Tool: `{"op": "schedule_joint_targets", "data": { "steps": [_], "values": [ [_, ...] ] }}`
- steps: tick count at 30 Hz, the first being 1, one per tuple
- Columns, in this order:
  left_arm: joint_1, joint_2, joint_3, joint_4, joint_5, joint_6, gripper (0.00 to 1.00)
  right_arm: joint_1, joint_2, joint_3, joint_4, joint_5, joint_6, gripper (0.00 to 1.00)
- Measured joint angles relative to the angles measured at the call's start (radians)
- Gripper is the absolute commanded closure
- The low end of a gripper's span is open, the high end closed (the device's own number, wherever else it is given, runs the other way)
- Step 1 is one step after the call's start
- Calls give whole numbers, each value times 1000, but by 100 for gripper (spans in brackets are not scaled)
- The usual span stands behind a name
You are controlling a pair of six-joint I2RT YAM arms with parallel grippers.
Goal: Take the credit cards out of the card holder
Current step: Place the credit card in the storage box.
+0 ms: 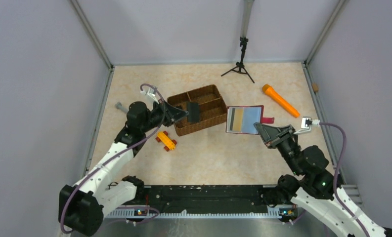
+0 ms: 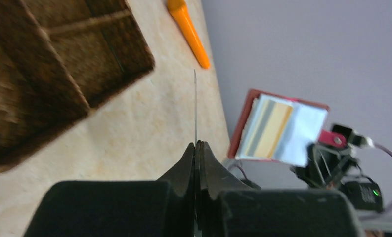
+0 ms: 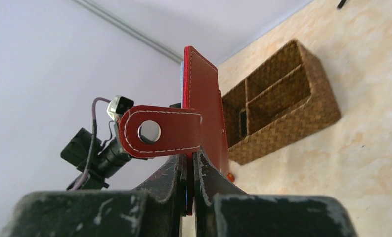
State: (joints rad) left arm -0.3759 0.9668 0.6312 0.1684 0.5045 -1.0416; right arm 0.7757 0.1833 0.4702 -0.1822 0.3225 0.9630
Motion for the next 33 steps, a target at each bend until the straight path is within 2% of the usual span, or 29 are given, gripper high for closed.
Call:
{"op": "schedule_joint_targets", "data": {
  "steps": [6, 14, 26, 33],
  "values": [
    [63, 141, 154, -116, -90, 142, 100, 0, 38, 89, -51, 68, -159, 100],
    [88, 404, 315, -192, -155, 237, 100, 0, 136, 140, -52, 108, -310, 100],
    [114, 630, 370, -255, -185, 290, 100, 0, 142, 140, -40, 159, -400, 100],
    [114, 646, 392, -276, -254, 306, 100, 0, 148, 126, -24, 159, -404, 100]
  ]
}}
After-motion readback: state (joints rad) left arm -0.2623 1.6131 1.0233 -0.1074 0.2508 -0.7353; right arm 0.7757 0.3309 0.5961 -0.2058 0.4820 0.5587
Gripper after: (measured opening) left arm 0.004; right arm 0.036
